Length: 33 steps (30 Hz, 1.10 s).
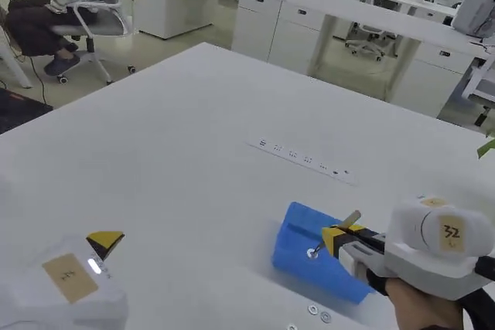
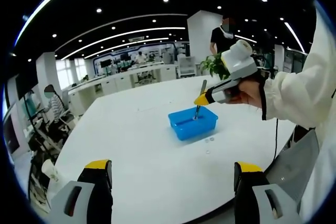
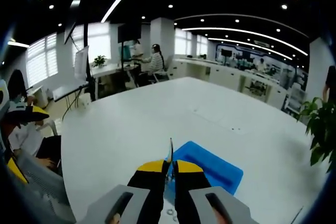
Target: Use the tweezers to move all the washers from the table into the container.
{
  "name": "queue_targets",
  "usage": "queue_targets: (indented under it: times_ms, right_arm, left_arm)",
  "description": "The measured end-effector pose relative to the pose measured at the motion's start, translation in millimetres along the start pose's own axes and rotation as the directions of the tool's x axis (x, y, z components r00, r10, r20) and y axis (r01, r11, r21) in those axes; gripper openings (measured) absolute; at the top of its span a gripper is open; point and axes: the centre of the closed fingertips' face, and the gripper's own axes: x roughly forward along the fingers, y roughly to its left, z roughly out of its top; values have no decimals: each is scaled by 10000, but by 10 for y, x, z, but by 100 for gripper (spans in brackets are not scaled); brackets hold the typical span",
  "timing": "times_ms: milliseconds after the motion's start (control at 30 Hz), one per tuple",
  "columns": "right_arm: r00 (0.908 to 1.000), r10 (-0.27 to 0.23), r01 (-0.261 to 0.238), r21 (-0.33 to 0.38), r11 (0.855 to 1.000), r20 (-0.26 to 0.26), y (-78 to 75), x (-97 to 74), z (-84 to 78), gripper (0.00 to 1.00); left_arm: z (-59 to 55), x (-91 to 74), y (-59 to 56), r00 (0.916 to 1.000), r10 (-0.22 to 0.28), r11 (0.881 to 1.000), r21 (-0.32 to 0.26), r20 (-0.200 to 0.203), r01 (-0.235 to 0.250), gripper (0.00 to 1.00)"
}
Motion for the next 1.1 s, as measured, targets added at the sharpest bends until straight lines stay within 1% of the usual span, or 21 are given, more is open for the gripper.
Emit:
queue_targets:
  times_ms: [133,233,333,400,467,533,567,600,633,700,800,867,933,1000,1100]
  right_arm:
    - [10000,2,-2,5,10000,-32,-36,85,5,2]
    - [10000,-34,34,28,10000,-55,-94,176,0,2]
    - [9998,-131,132,42,9999,-131,-151,256,-36,2]
    - [9997,-119,120,44,9999,-207,-164,316,-72,2]
    - [9993,-222,215,-221,9995,-306,-210,375,-109,2]
    - [9988,-180,171,-194,9997,-449,-220,418,-148,2]
    - [9986,-171,164,-144,9998,-499,-233,433,-167,2]
    - [9984,-157,151,-101,9998,-547,-242,455,-191,2]
    - [9981,-158,152,-110,9998,-589,-252,470,-209,2]
    - [9973,-167,154,-177,9997,-709,-262,500,-251,2]
    - [9953,-148,138,-113,9998,-952,-265,565,-363,2]
    - [9944,-111,105,-61,9999,-1047,-252,597,-416,2]
    - [9937,-131,119,-114,9999,-1114,-247,621,-447,2]
    - [9931,-136,124,-107,9999,-1164,-253,641,-465,2]
    - [9925,-173,180,45,9998,-1214,-293,685,-489,2]
  left_arm:
    - [-13,25,13,9999,0,10000,22,-148,1,99]
    - [-34,30,33,9997,10,10000,-42,-245,-11,99]
    - [-36,35,10,9997,-149,9999,-79,-190,148,99]
    - [-46,38,-8,9996,-162,9999,-8,-211,162,99]
    - [-54,39,-34,9995,-198,9996,177,-232,202,99]
    - [-48,42,-44,9996,-205,9994,289,-211,211,99]
    - [-33,37,-47,9997,-205,9992,339,-134,209,99]
    - [4,37,-44,9998,-185,9992,361,71,182,99]
    - [8,38,-45,9997,-216,9992,328,78,213,99]
    - [4,45,-50,9996,-284,9992,282,37,283,99]
    - [-27,65,-36,9996,-257,9992,301,-77,259,99]
    - [-56,79,-33,9995,-289,9994,163,-128,291,99]
    - [-81,88,-26,9994,-263,9996,130,-242,266,99]
    - [-88,88,-17,9994,-223,9996,159,-264,227,99]
    - [-102,96,-2,9993,-223,9997,22,-288,224,99]
